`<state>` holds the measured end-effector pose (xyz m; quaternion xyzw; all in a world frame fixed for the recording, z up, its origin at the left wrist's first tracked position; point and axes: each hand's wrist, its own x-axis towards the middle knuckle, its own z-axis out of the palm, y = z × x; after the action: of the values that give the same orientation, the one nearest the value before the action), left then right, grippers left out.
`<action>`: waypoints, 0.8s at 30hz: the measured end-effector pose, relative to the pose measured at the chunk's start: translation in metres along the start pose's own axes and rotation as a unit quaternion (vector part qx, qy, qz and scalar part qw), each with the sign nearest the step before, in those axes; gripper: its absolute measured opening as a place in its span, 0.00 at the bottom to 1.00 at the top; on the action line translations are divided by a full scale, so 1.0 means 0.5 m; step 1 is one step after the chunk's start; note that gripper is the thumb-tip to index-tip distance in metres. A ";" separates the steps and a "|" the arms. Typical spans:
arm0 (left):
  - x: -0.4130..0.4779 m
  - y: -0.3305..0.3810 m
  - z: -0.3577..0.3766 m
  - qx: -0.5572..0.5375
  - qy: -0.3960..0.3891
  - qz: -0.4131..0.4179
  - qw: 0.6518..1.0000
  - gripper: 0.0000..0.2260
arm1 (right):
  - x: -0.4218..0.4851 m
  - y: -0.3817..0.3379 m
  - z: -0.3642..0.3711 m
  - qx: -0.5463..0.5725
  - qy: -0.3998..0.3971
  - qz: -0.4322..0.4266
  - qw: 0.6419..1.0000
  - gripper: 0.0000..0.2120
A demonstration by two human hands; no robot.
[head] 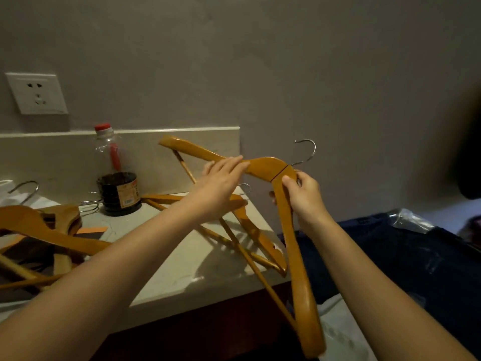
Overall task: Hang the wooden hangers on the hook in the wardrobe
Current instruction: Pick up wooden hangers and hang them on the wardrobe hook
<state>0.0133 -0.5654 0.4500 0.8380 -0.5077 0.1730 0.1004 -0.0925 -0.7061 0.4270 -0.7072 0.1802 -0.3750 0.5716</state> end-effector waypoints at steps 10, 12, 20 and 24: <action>0.048 -0.024 -0.111 -0.191 -0.074 -0.036 0.978 0.15 | 0.029 -0.090 -0.006 -0.032 -0.141 -0.035 0.989 0.14; 0.044 -0.037 -0.118 -0.239 -0.114 -0.055 0.963 0.14 | 0.039 -0.106 -0.001 -0.068 -0.169 -0.046 0.982 0.13; 0.016 -0.073 -0.135 -0.343 -0.148 -0.130 0.918 0.08 | 0.077 -0.142 0.049 -0.177 -0.182 -0.160 0.954 0.08; 0.003 -0.102 -0.143 -0.353 -0.092 -0.164 0.916 0.09 | 0.092 -0.147 0.074 -0.182 -0.111 -0.210 0.954 0.13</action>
<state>0.0456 -0.5184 0.5166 0.8317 -0.3980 -0.1144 0.3699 -0.0477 -0.6918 0.5088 -0.8584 0.0284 -0.3662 0.3581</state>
